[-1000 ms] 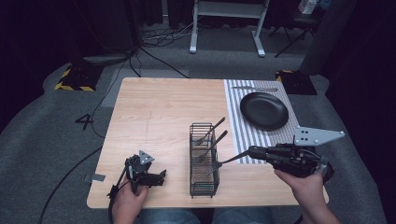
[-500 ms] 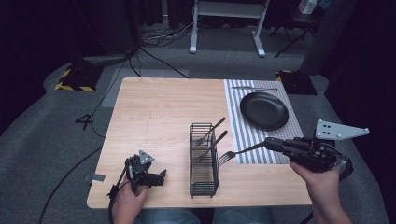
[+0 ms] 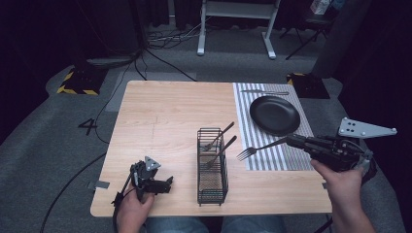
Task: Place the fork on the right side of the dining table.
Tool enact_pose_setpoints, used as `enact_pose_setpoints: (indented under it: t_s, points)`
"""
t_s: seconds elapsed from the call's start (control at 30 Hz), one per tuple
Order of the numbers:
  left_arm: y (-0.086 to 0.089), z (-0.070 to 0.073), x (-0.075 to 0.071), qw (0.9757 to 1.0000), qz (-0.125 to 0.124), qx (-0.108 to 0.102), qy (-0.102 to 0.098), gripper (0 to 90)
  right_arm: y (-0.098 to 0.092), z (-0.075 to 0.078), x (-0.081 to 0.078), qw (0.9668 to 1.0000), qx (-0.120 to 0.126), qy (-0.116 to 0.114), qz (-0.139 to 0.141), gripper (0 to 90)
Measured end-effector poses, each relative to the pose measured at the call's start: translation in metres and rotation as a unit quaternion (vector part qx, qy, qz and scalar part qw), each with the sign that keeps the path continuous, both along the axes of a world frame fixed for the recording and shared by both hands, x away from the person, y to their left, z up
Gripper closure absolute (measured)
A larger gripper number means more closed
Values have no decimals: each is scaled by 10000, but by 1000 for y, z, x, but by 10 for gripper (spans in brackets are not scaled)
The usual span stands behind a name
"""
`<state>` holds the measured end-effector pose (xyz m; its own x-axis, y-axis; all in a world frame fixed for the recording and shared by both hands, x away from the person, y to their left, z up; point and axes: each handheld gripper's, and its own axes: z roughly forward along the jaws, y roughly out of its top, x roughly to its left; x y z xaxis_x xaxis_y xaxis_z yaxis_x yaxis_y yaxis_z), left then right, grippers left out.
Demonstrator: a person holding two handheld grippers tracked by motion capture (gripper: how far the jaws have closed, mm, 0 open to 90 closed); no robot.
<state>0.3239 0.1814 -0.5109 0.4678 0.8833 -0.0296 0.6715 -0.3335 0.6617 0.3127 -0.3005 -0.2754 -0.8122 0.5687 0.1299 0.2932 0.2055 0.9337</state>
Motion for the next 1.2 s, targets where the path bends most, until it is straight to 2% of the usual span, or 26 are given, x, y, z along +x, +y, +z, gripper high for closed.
enact_pose_setpoints:
  t_s: [0.23, 0.43, 0.5, 0.77, 1.2]
  points:
    - [0, 0, 0, 10000, 0, 0, 0, 1, -8, -3, 13, 9997, -63, 53, -238, 868]
    - [0, 0, 0, 10000, 1, 0, 0, 1, -19, -12, 33, 9981, -101, 212, -565, 868]
    - [0, 0, 0, 10000, 1, -1, 0, 2, -20, -13, 35, 9979, -104, 230, -592, 868]
    - [0, 0, 0, 10000, 0, 1, 0, 1, -31, -26, 57, 9940, -176, 363, -1013, 868]
    - [0, 0, 0, 10000, 1, -1, 0, 1, -37, -53, 87, 9877, -267, 723, -1357, 868]
